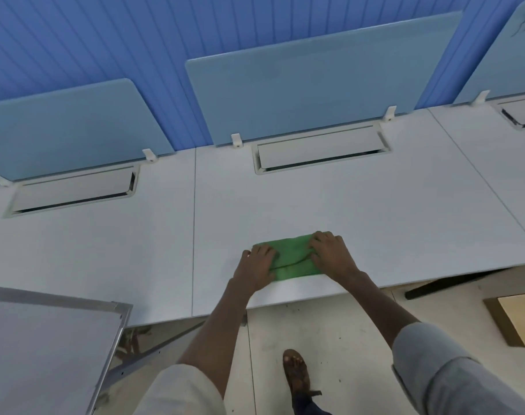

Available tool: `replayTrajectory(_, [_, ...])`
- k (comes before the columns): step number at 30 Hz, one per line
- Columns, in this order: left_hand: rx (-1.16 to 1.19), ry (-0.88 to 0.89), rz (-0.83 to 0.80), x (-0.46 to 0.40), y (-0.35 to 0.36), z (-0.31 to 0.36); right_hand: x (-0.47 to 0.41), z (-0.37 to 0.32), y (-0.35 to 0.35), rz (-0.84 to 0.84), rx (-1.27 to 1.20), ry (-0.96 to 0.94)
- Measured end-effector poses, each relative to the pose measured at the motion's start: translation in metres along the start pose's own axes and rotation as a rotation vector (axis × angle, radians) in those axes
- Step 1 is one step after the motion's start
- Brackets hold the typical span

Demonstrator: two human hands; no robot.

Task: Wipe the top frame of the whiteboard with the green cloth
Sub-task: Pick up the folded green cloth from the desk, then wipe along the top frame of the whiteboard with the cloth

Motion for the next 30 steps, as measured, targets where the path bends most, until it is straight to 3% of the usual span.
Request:
replayTrajectory(5, [0.052, -0.044, 0.212, -0.005, -0.035, -0.015, -0.026, -0.024, -0.058, 0.095, -0.308, -0.069])
replayTrajectory(13, [0.229, -0.098, 0.566, 0.077, -0.224, -0.073, -0.062, -0.132, -0.216, 0.263, -0.425, -0.246])
replayTrajectory(16, [0.173, -0.093, 0.722, 0.146, -0.307, -0.085, -0.052, -0.218, -0.268, 0.310, -0.314, -0.421])
replayTrajectory(20, [-0.086, -0.117, 0.834, 0.258, -0.397, -0.098, -0.026, -0.346, -0.313, 0.465, -0.279, -0.597])
replayTrajectory(25, [-0.455, -0.330, 0.963, 0.429, -0.490, -0.131, 0.031, -0.479, -0.396, 0.768, -0.360, -0.777])
replayTrajectory(30, [-0.520, -0.524, 1.046, 0.591, -0.525, -0.176, 0.088, -0.614, -0.461, 0.910, -0.302, -0.971])
Point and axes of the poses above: each hand's wrist, its own x-axis away from the middle knuckle, its own y-axis out of the palm, z = x × y, the point moved 4 cm from there along -x, towards the middle knuckle, and after that the axes turned 3 degrees about z, right-handed, at the moved point
